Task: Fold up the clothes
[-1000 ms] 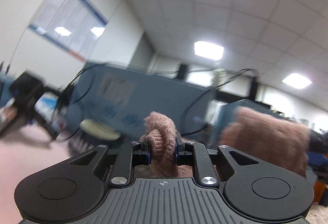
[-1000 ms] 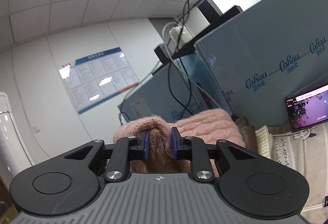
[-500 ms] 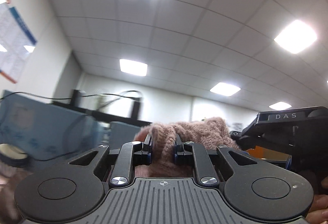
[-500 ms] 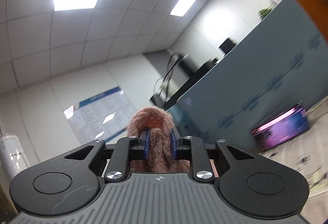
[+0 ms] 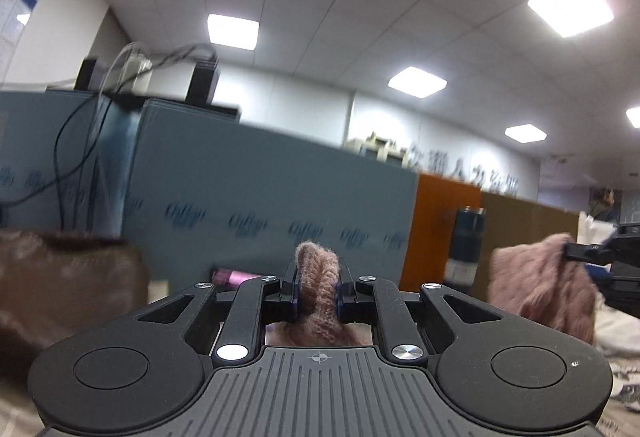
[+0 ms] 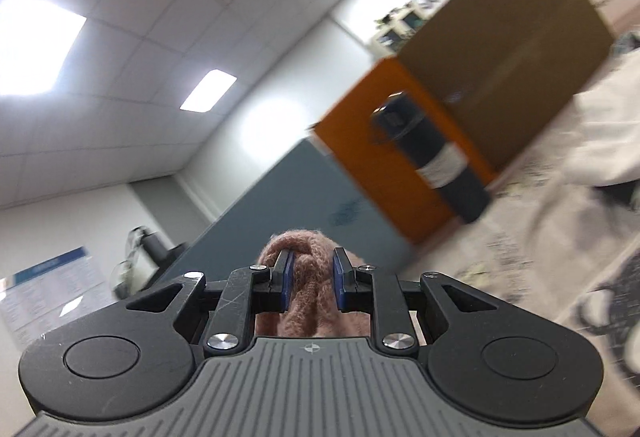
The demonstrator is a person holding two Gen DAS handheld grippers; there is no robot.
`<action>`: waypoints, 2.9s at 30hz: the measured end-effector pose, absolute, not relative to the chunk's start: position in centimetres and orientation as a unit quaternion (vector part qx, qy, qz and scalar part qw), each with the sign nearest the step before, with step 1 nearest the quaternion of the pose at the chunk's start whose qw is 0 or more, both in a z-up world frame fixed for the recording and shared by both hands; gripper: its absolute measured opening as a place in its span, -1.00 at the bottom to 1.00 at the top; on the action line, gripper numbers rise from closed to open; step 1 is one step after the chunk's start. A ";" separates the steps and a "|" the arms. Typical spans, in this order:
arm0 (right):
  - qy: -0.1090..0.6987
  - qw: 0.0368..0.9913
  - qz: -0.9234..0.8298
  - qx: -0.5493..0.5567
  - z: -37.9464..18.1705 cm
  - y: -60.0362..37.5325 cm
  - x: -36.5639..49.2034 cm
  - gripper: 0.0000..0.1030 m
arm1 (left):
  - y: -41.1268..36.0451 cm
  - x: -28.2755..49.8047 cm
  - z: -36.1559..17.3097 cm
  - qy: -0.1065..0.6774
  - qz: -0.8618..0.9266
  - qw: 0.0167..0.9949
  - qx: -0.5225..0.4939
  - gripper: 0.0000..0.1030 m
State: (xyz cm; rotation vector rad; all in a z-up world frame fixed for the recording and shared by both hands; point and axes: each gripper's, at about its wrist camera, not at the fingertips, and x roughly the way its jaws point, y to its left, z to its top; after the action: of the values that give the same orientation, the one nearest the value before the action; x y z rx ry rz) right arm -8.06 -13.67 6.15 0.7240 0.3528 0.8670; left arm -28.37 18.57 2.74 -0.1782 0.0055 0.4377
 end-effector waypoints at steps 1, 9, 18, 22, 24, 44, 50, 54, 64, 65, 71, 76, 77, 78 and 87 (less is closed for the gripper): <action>0.171 0.835 0.393 0.344 5.5 -14.9 -7.5 -0.64 | 18.8 -28.7 2.5 0.017 0.219 0.971 -0.092 -0.71; 0.229 0.869 0.316 0.304 1.6 -20.8 -6.2 -0.64 | 19.4 -30.0 1.3 0.126 0.222 0.962 -0.100 -0.19; 0.214 0.892 0.349 0.191 3.6 -21.7 -7.4 0.56 | 21.1 -29.0 0.5 0.182 0.189 0.951 -0.162 0.61; 0.216 0.875 0.425 0.081 4.5 -17.6 -8.3 0.83 | 20.7 -27.1 -0.4 0.221 0.155 0.950 -0.156 0.64; 0.222 0.862 0.454 0.035 4.5 -15.2 -9.0 0.84 | 20.5 -26.2 -0.9 0.244 0.144 0.947 -0.152 0.68; 0.215 0.899 0.380 -0.027 5.2 -12.0 -7.1 -0.63 | 16.8 -25.9 0.6 0.214 0.085 0.972 -0.055 -0.59; 0.134 0.918 0.362 0.088 10.3 -13.6 -4.8 -0.68 | 18.9 -26.1 3.8 0.136 0.130 0.981 -0.037 -0.60; 0.107 0.914 0.356 0.166 11.8 -14.2 -2.9 -0.69 | 21.0 -26.7 5.3 0.097 0.173 0.980 -0.036 -0.60; 0.239 0.895 0.305 0.222 4.6 -13.3 4.2 -0.69 | 24.9 -24.1 0.1 0.230 0.178 0.955 -0.056 -0.47; 0.246 0.897 0.296 0.218 4.1 -13.5 4.5 -0.69 | 24.9 -24.0 -0.2 0.238 0.179 0.954 -0.044 -0.39; 0.212 0.930 0.228 0.197 3.3 -14.4 3.9 0.39 | 24.9 -24.6 1.4 0.181 0.196 0.963 0.042 0.73; 0.136 0.945 0.216 0.206 4.1 -15.4 1.7 0.65 | 25.8 -22.1 2.3 0.182 0.146 0.971 0.060 0.74; 0.134 0.942 0.227 0.210 4.0 -15.6 1.4 0.67 | 25.8 -21.3 2.4 0.194 0.134 0.970 0.054 0.74; 0.137 0.937 0.240 0.215 4.0 -15.7 1.5 0.70 | 25.8 -20.4 2.3 0.212 0.122 0.969 0.044 0.74; 0.191 0.913 0.298 0.203 3.9 -13.6 2.5 0.73 | 23.5 -18.0 0.3 0.289 0.082 0.951 0.072 -0.65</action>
State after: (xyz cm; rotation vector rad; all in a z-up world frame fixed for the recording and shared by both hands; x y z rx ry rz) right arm 2.49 -13.56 3.88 0.4180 0.3925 0.6148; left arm -18.02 23.54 0.30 0.1455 0.5886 0.1658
